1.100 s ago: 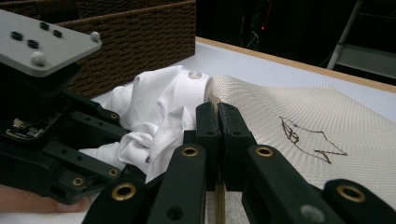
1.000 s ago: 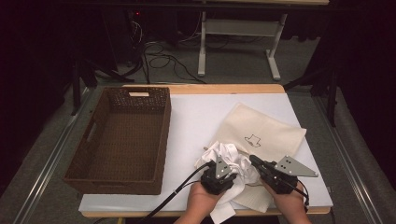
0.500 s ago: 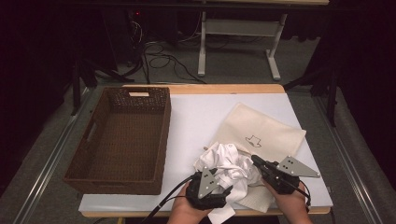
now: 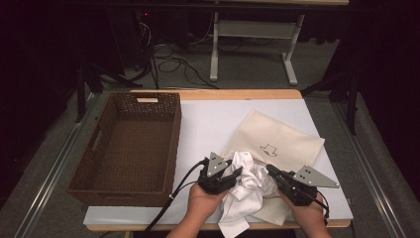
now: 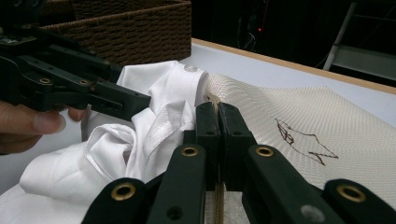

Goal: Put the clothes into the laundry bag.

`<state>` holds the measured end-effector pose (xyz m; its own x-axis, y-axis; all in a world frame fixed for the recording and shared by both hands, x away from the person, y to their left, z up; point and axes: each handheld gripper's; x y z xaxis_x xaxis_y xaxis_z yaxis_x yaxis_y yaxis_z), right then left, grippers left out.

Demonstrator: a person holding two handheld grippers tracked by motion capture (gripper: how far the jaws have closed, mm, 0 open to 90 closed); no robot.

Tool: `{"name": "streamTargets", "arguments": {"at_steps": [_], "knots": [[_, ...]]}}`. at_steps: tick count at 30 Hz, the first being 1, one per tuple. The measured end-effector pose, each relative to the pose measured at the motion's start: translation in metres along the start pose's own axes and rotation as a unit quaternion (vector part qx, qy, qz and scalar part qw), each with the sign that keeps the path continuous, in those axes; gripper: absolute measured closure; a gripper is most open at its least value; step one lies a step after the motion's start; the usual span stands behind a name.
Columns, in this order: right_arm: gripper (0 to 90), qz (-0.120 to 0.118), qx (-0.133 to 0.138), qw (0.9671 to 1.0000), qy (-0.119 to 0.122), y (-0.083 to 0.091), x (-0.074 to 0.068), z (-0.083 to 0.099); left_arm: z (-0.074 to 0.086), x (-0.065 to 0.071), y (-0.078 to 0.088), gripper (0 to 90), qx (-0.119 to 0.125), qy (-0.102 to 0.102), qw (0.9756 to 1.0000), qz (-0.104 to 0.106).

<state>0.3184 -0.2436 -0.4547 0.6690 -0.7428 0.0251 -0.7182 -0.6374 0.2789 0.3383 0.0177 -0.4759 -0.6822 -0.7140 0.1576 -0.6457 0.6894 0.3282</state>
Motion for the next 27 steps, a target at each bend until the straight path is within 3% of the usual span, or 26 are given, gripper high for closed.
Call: {"name": "streamTargets", "arguments": {"at_steps": [1, 2, 4, 9, 11, 12, 21, 26, 27], "knots": [[89.3, 0.0, 0.0, 1.0, 0.0, 0.0, 0.0, 0.0, 0.0, 0.0, 0.0, 71.1, 0.0, 0.0, 1.0, 0.0], [89.3, 0.0, 0.003, 1.0, 0.0, 0.0, 0.001, 0.0, 0.002, 0.009, 0.001, 75.9, 0.0, -0.023, 0.9997, 0.005], [89.2, 0.0, 0.004, 1.0, -0.002, 0.0, 0.001, 0.0, 0.003, 0.014, 0.001, 80.8, 0.001, -0.03, 0.9995, 0.011], [89.3, 0.001, 0.004, 1.0, -0.003, 0.0, 0.001, -0.001, 0.008, 0.033, -0.004, 84.0, -0.011, -0.054, 0.9976, 0.042], [89.3, 0.001, 0.005, 1.0, -0.005, 0.0, 0.001, -0.001, 0.008, 0.034, -0.006, 84.1, -0.016, -0.054, 0.9974, 0.045], [89.3, 0.001, 0.009, 0.9999, -0.006, -0.001, 0.001, -0.002, 0.009, 0.033, -0.012, 84.0, -0.033, -0.044, 0.997, 0.055], [89.3, -0.003, 0.018, 0.9998, -0.004, 0.002, 0.0, -0.006, 0.01, 0.018, -0.032, 80.7, -0.059, -0.022, 0.997, 0.045], [89.3, -0.004, 0.018, 0.9998, -0.005, 0.003, 0.001, -0.005, 0.009, 0.014, -0.03, 69.6, -0.051, -0.013, 0.9982, 0.029], [89.3, -0.003, 0.02, 0.9998, -0.006, 0.003, 0.001, -0.005, 0.009, 0.014, -0.027, 62.9, -0.046, -0.015, 0.9985, 0.025]]}}
Point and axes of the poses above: each handheld gripper's, and its own axes: y roughly backward along the jaws, z roughly out of its underside, x roughly to its right, and after that the axes turned 4 degrees about x, right-handed
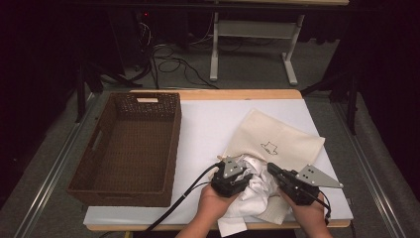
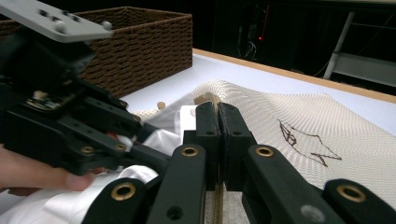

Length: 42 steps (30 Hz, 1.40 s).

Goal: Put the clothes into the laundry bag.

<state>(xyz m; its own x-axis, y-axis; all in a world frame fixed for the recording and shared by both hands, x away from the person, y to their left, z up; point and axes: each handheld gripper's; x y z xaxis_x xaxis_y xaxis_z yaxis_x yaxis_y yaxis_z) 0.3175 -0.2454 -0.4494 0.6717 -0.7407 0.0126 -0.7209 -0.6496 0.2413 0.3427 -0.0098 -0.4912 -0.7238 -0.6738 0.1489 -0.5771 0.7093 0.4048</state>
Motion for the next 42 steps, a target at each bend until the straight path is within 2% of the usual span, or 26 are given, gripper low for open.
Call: {"name": "streamTargets", "arguments": {"at_steps": [2, 4, 6, 7, 8, 9, 10, 11, 12, 13, 14, 15, 16, 18, 19, 21, 24, 25, 27, 32, 33, 34, 37, 40, 41, 42], "knots": [[89.3, 0.0, 0.0, 1.0, -0.001, 0.001, 0.0, 0.001, 0.003, 0.009, 0.021, 50.2, 0.026, -0.023, 0.9994, -0.009], [89.3, 0.0, -0.001, 1.0, -0.001, 0.001, 0.0, 0.001, 0.004, 0.012, 0.026, 48.3, 0.03, -0.033, 0.9989, -0.013], [89.3, 0.0, -0.002, 1.0, 0.001, 0.001, 0.0, 0.001, 0.004, 0.014, 0.037, 44.7, 0.05, -0.056, 0.9967, -0.03], [89.3, 0.002, -0.002, 1.0, 0.001, 0.001, -0.001, 0.001, 0.0, 0.008, 0.039, 40.1, 0.055, -0.052, 0.9955, -0.057], [89.3, 0.003, -0.001, 1.0, 0.002, 0.0, -0.001, 0.0, -0.002, -0.001, 0.038, 35.2, 0.052, -0.026, 0.996, -0.068], [89.2, 0.001, -0.001, 1.0, 0.002, 0.0, -0.001, 0.0, -0.003, -0.007, 0.036, 28.7, 0.048, -0.003, 0.9966, -0.067], [89.3, 0.001, 0.0, 1.0, 0.003, 0.0, -0.001, 0.0, -0.002, -0.016, 0.028, 23.3, 0.023, 0.031, 0.9974, -0.06], [89.3, 0.0, -0.001, 1.0, 0.003, 0.0, -0.002, 0.0, -0.001, -0.021, 0.023, 20.9, 0.009, 0.049, 0.9975, -0.049], [89.2, -0.001, -0.003, 1.0, 0.002, -0.001, -0.002, 0.001, -0.001, -0.021, 0.023, 28.3, 0.009, 0.049, 0.9975, -0.049], [89.2, -0.002, -0.004, 1.0, 0.001, -0.001, -0.002, 0.002, 0.003, -0.02, 0.019, 45.3, 0.019, 0.049, 0.9984, -0.022], [89.2, -0.002, -0.004, 1.0, 0.001, -0.001, -0.002, 0.002, 0.003, -0.02, 0.019, 52.0, 0.019, 0.049, 0.9984, -0.022], [89.3, -0.002, -0.004, 1.0, 0.0, -0.002, -0.002, 0.002, 0.003, -0.016, 0.014, 52.0, 0.019, 0.043, 0.9987, -0.021], [89.3, -0.003, -0.005, 1.0, 0.002, -0.002, -0.001, 0.002, 0.002, -0.013, 0.012, 63.0, 0.018, 0.039, 0.9988, -0.023], [89.3, 0.0, -0.003, 1.0, -0.002, -0.002, -0.001, 0.001, 0.0, -0.008, 0.009, 73.3, 0.02, 0.024, 0.999, -0.031], [89.3, -0.001, -0.003, 1.0, -0.001, -0.001, -0.001, 0.001, -0.002, -0.002, 0.005, 73.6, 0.013, 0.004, 0.9993, -0.036], [89.3, -0.003, -0.003, 1.0, -0.002, -0.002, -0.001, 0.001, -0.004, 0.0, 0.002, 73.8, 0.006, -0.005, 0.9992, -0.039], [89.3, -0.004, 0.0, 1.0, 0.001, -0.002, -0.002, 0.0, -0.005, -0.001, -0.003, 73.4, -0.001, -0.001, 0.9986, -0.054], [89.3, -0.005, 0.0, 1.0, 0.002, -0.002, -0.004, 0.0, -0.006, -0.004, -0.007, 71.1, -0.006, 0.007, 0.9977, -0.066], [89.3, -0.004, 0.0, 1.0, 0.006, -0.002, -0.005, -0.001, -0.006, -0.008, -0.007, 64.0, -0.005, 0.019, 0.997, -0.074], [89.3, -0.003, -0.001, 1.0, 0.004, -0.001, -0.002, 0.001, -0.004, -0.008, 0.007, 39.4, 0.004, 0.021, 0.9978, -0.062], [89.2, -0.003, -0.001, 1.0, 0.0, -0.001, -0.001, 0.001, -0.002, -0.005, 0.022, 35.8, 0.02, 0.01, 0.9978, -0.062], [89.3, -0.003, -0.001, 1.0, 0.001, -0.001, -0.001, 0.001, -0.002, -0.005, 0.022, 33.9, 0.02, 0.01, 0.9978, -0.062], [89.2, -0.003, -0.001, 1.0, 0.005, 0.0, -0.002, 0.001, 0.007, -0.002, 0.055, 29.9, 0.041, -0.001, 0.9977, -0.055], [89.2, -0.002, -0.001, 1.0, 0.005, -0.001, -0.003, 0.001, 0.016, -0.001, 0.065, 24.5, 0.044, -0.005, 0.9977, -0.052], [89.2, -0.002, -0.004, 1.0, 0.007, -0.001, -0.003, 0.001, 0.029, 0.0, 0.075, 21.9, 0.048, 0.002, 0.9978, -0.046], [89.2, 0.0, -0.005, 1.0, 0.005, 0.0, -0.004, 0.001, 0.029, 0.0, 0.075, 19.9, 0.048, 0.002, 0.9978, -0.046]]}}
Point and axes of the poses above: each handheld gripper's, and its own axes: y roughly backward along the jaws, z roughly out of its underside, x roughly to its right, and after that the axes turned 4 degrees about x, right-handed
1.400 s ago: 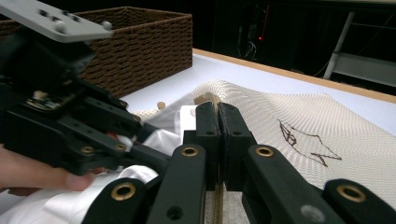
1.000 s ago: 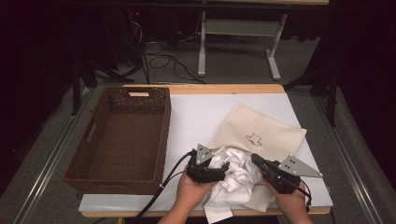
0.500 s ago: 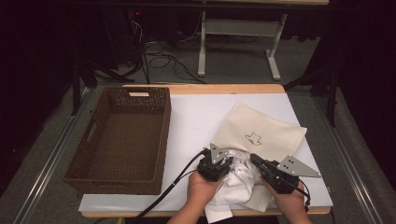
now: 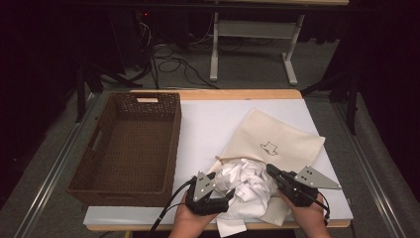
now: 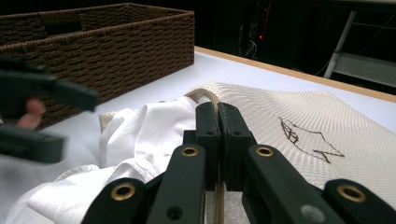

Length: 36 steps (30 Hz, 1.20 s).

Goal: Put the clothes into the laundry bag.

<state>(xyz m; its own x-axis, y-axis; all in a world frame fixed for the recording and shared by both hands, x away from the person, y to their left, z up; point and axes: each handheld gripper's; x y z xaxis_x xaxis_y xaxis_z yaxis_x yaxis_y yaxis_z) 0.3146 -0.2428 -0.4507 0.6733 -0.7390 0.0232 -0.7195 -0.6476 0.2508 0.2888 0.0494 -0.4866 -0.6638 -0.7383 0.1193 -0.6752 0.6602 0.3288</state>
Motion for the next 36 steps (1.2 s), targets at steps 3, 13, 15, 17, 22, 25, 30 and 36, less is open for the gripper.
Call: {"name": "streamTargets", "arguments": {"at_steps": [3, 13, 15, 17, 22, 25, 30, 36], "knots": [[89.2, 0.0, -0.001, 1.0, -0.004, 0.001, -0.001, 0.0, 0.006, 0.003, 0.004, 17.2, 0.0, -0.019, 0.9998, 0.003], [89.2, 0.002, -0.006, 1.0, -0.002, 0.0, 0.0, 0.003, 0.013, 0.027, -0.008, 15.7, -0.024, -0.022, 0.9977, 0.059], [89.2, 0.002, -0.006, 1.0, -0.002, 0.0, 0.0, 0.003, 0.016, 0.029, -0.012, 16.2, -0.042, -0.028, 0.997, 0.059], [89.2, 0.001, -0.007, 1.0, -0.001, 0.0, 0.0, 0.003, 0.021, 0.03, -0.018, 20.4, -0.069, -0.037, 0.9953, 0.056], [89.2, 0.001, -0.007, 1.0, 0.0, -0.001, -0.001, 0.004, 0.03, 0.031, -0.028, 52.1, -0.098, -0.035, 0.992, 0.071], [89.2, 0.001, -0.006, 1.0, 0.003, -0.002, -0.002, 0.004, 0.029, 0.032, -0.027, 76.6, -0.095, -0.038, 0.9915, 0.081], [89.2, 0.0, -0.01, 1.0, 0.0, -0.002, -0.003, 0.004, 0.019, 0.029, -0.021, 82.3, -0.066, -0.042, 0.9948, 0.066], [89.2, -0.003, -0.011, 0.9999, 0.003, -0.005, -0.005, 0.005, -0.001, 0.01, -0.017, 83.0, -0.028, -0.009, 0.9982, 0.053]]}}
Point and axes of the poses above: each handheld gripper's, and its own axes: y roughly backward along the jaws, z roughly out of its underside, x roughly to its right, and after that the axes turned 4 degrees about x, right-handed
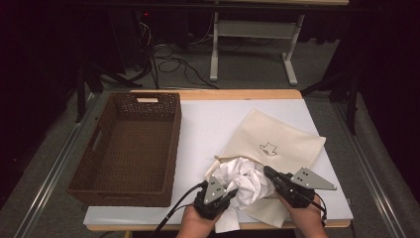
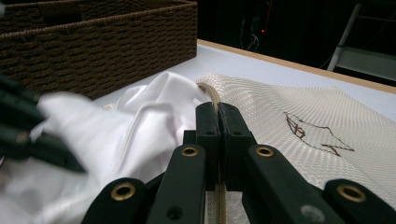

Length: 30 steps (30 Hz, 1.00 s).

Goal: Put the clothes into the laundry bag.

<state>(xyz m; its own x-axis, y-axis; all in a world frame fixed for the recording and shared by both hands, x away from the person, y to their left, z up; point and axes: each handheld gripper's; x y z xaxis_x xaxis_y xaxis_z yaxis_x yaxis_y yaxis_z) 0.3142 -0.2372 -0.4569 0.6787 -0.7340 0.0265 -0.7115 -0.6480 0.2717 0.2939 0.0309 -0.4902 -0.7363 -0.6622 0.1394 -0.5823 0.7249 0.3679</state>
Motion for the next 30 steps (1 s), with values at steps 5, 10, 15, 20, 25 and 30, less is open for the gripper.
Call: {"name": "streamTargets", "arguments": {"at_steps": [5, 10, 15, 20, 25, 30], "knots": [[89.2, 0.001, -0.001, 1.0, -0.002, -0.001, 0.0, 0.0, -0.019, -0.004, -0.003, 83.1, 0.017, -0.008, 0.9998, -0.007], [89.3, 0.003, 0.004, 1.0, -0.008, 0.0, 0.0, -0.001, -0.025, 0.005, -0.02, 82.8, 0.01, -0.018, 0.9998, 0.002], [89.3, 0.0, 0.009, 0.9999, -0.008, 0.001, 0.0, -0.003, -0.022, 0.007, -0.045, 80.9, -0.017, -0.013, 0.9997, -0.005], [89.3, -0.003, 0.014, 0.9999, -0.008, 0.003, 0.001, -0.005, -0.014, 0.0, -0.057, 72.0, -0.025, -0.013, 0.9991, -0.031], [89.3, -0.003, 0.015, 0.9998, -0.008, 0.004, 0.003, -0.004, -0.013, 0.004, -0.037, 38.1, -0.003, -0.031, 0.9986, -0.043], [89.2, -0.003, 0.014, 0.9999, -0.004, 0.004, 0.001, -0.004, 0.0, 0.002, -0.005, 17.6, -0.004, -0.029, 0.9987, -0.042]]}}
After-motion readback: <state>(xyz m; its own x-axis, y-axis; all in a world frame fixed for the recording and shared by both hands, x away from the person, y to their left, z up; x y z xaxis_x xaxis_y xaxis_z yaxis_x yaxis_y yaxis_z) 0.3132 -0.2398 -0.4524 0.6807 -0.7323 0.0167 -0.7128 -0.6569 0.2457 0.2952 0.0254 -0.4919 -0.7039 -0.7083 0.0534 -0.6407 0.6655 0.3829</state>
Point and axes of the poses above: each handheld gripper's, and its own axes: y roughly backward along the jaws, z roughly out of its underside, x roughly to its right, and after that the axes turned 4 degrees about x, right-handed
